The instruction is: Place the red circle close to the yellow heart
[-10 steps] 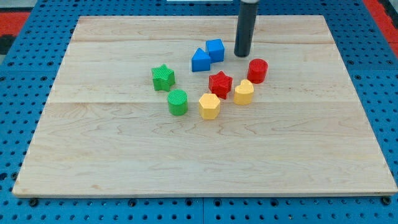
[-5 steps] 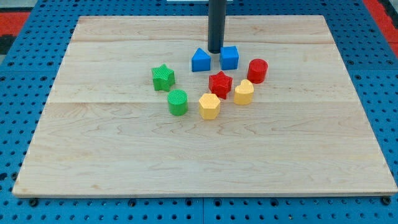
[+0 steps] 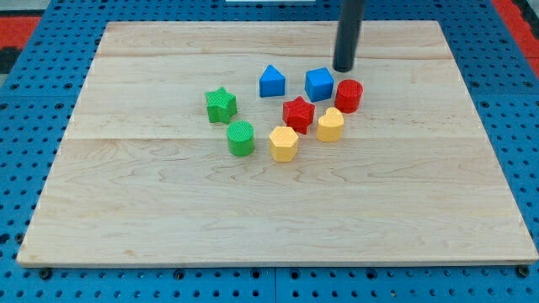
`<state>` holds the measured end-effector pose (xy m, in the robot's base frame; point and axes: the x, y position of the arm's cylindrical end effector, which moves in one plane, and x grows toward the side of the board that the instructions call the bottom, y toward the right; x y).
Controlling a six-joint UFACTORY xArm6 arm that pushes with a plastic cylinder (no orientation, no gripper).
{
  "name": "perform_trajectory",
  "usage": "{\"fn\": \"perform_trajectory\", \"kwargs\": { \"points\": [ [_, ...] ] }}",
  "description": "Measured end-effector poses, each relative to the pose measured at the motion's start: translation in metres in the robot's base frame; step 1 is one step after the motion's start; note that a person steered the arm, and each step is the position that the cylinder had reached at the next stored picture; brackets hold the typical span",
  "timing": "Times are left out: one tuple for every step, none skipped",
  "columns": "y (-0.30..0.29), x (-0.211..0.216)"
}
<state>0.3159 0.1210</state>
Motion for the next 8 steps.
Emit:
{"fn": "perform_trajectory", "kwargs": {
  "points": [
    [-0.01, 0.016],
    [-0.009, 0.038],
    [-0.009, 0.041],
    [-0.009, 0.041],
    [0.033, 0.037],
    [0.076, 0.068],
    [0.042, 0.08],
    [0.018, 0.074]
  ]
}}
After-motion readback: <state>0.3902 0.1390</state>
